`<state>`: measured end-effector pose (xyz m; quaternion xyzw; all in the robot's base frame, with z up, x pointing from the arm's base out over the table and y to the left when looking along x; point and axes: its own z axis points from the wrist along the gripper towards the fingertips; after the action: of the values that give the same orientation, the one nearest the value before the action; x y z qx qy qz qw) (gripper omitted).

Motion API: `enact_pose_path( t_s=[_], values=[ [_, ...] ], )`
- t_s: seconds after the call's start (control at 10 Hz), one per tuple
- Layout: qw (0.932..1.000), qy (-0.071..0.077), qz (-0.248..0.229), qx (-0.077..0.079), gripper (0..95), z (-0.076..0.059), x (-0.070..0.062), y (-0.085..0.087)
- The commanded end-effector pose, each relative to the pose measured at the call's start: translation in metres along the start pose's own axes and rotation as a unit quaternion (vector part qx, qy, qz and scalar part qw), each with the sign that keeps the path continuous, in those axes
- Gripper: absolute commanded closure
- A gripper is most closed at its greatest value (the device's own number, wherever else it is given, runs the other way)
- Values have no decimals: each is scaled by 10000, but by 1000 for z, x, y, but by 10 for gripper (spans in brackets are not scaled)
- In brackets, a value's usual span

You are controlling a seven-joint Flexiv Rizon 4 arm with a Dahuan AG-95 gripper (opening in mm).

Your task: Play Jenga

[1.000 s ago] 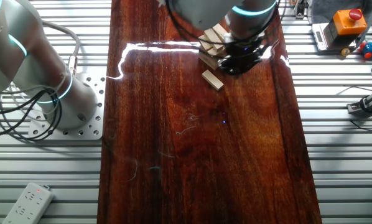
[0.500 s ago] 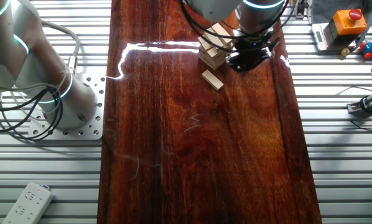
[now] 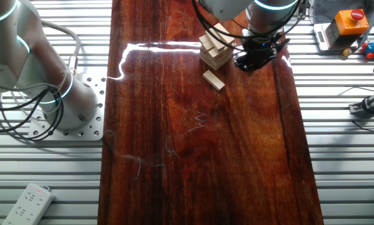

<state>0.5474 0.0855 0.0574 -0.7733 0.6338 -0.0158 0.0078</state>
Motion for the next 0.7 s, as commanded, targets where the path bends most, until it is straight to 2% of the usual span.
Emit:
enact_pose_path(
  t_s=[0.1,0.4,0.7],
  values=[
    [9995,-131,289,-56,950,0,-1,0],
    [9980,-226,589,-32,950,0,-1,0],
    [9978,-248,615,-12,950,0,-1,0]
  ],
)
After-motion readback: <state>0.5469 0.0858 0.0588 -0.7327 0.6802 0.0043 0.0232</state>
